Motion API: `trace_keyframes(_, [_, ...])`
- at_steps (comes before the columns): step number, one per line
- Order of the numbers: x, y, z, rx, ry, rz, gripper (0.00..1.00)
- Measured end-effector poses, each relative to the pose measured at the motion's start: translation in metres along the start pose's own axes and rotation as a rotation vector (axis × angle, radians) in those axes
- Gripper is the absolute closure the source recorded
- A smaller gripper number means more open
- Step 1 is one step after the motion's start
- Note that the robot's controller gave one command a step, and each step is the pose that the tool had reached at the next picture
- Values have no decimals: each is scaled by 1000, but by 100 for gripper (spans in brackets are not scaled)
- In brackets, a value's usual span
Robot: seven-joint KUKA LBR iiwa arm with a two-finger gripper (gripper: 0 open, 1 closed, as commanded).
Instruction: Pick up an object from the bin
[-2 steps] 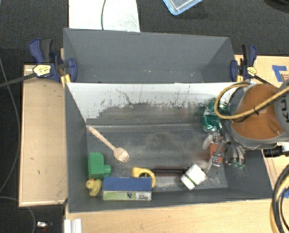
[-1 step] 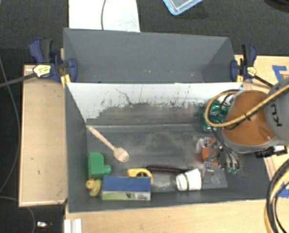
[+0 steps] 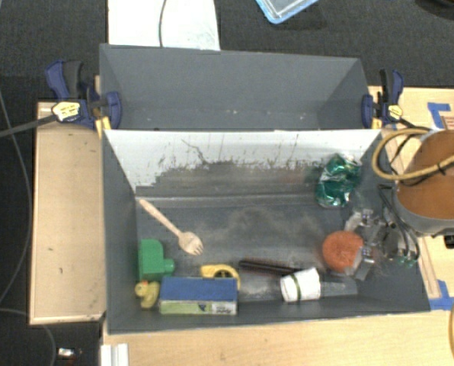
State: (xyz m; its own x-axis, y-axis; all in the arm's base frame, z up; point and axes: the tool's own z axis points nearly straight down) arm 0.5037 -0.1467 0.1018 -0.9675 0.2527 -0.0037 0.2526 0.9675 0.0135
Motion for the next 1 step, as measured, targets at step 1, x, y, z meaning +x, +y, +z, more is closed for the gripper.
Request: trace_keyframes(1, [-55,47,-12,-2,-5,-267,0])
